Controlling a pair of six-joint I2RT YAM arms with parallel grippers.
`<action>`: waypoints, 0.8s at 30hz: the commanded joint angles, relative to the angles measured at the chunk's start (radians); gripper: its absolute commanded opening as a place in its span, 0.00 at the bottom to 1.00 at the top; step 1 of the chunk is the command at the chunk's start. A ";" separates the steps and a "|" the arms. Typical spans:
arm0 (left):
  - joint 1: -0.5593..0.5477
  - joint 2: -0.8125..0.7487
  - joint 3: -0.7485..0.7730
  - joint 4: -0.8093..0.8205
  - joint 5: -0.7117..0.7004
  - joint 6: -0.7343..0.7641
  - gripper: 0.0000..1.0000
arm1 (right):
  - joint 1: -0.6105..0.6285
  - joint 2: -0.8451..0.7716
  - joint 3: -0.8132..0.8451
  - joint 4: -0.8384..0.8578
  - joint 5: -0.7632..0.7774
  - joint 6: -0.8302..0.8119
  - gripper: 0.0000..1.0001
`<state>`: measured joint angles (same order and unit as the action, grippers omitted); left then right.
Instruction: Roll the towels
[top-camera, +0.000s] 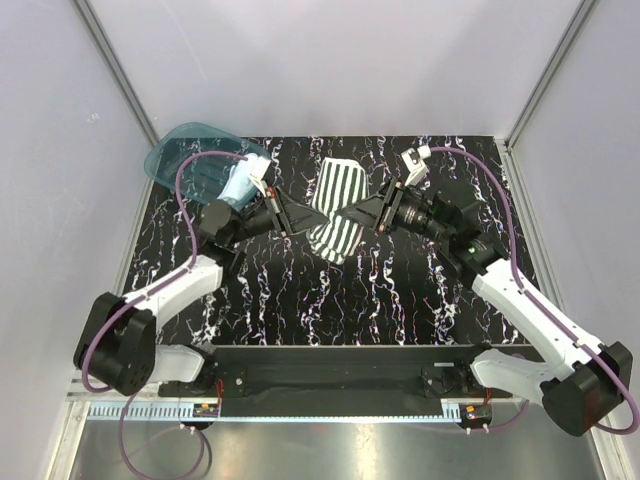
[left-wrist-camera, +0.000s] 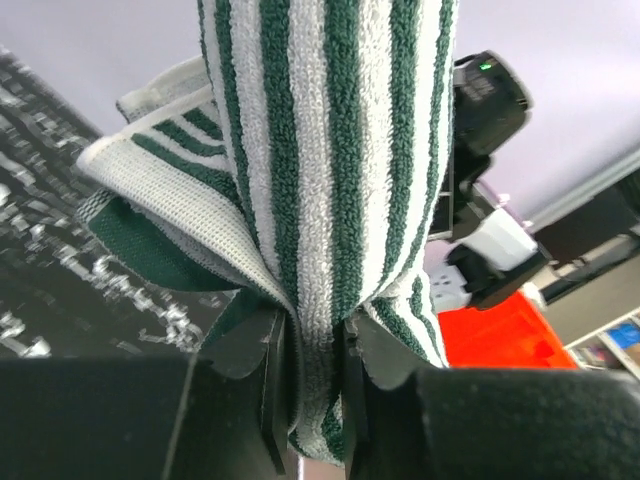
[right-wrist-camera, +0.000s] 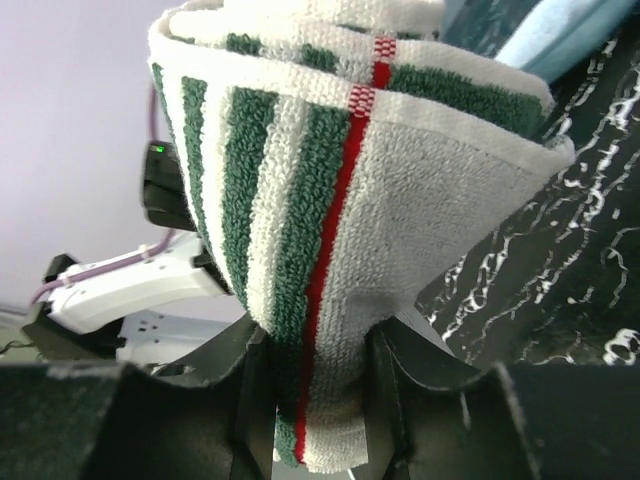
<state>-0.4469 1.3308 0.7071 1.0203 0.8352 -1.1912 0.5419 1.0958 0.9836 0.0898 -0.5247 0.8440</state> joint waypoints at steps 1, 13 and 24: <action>0.001 -0.041 0.072 -0.377 -0.076 0.240 0.00 | 0.030 -0.047 0.079 -0.001 -0.068 -0.029 0.38; 0.210 -0.045 0.146 -0.454 0.108 0.220 0.00 | 0.030 -0.059 0.268 -0.487 0.280 -0.255 0.95; 0.582 0.264 0.551 -0.831 0.245 0.458 0.00 | 0.030 -0.103 0.153 -0.495 0.295 -0.227 0.95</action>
<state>0.0597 1.5188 1.1454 0.2771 1.0298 -0.8177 0.5640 1.0080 1.1637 -0.4049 -0.2459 0.6216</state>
